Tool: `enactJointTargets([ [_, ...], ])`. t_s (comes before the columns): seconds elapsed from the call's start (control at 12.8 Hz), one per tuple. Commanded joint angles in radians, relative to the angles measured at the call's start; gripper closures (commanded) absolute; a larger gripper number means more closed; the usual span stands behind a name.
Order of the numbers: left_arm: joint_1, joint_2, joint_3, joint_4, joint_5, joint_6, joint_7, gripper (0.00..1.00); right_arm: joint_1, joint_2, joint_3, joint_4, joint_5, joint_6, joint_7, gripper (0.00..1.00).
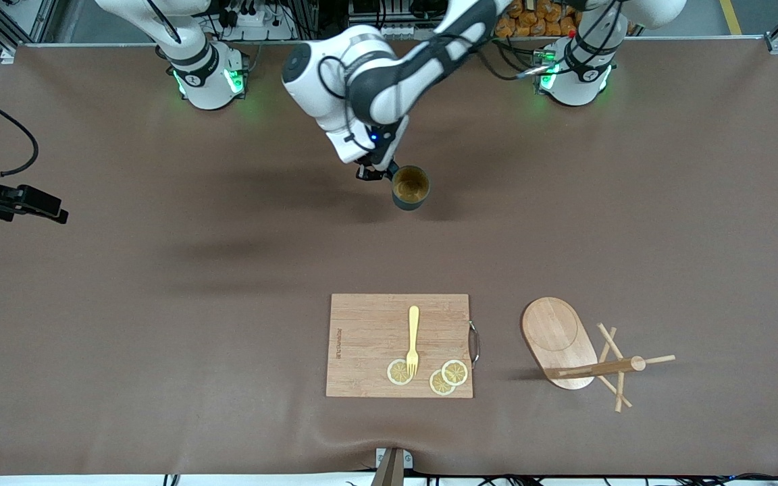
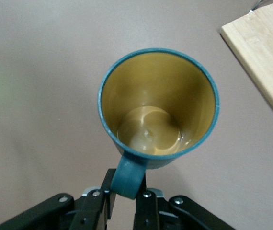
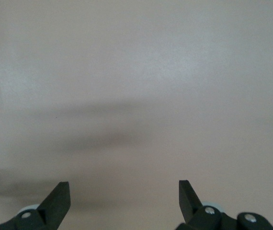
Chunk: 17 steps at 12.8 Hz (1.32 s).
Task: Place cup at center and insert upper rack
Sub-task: 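Grasp the teal mug by its handle with the left gripper, then lift and carry the teal mug toward the wooden mug stand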
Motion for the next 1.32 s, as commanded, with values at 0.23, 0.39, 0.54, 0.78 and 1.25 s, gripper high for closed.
enactJointTargets([
  [0.23,0.311,-0.165,-0.020,-0.036,-0.366,0.102,0.289,1.00,-0.010,0.004,0.014,0.015,0.020,-0.009,-0.014,0.00],
  [0.39,0.435,-0.178,-0.032,-0.036,-0.518,0.122,0.431,1.00,-0.007,0.012,0.014,0.015,0.020,-0.008,-0.014,0.00],
  [0.54,0.517,-0.182,-0.043,-0.036,-0.595,0.122,0.592,1.00,-0.010,0.013,0.014,0.016,0.022,-0.004,-0.015,0.00],
  [0.78,0.599,-0.184,-0.084,-0.039,-0.613,0.113,0.807,1.00,-0.008,0.018,0.016,0.015,0.023,-0.007,-0.015,0.00],
  [1.25,0.889,-0.161,-0.205,-0.041,-0.781,-0.048,1.168,1.00,-0.010,0.018,0.016,0.016,0.023,-0.006,-0.015,0.00],
])
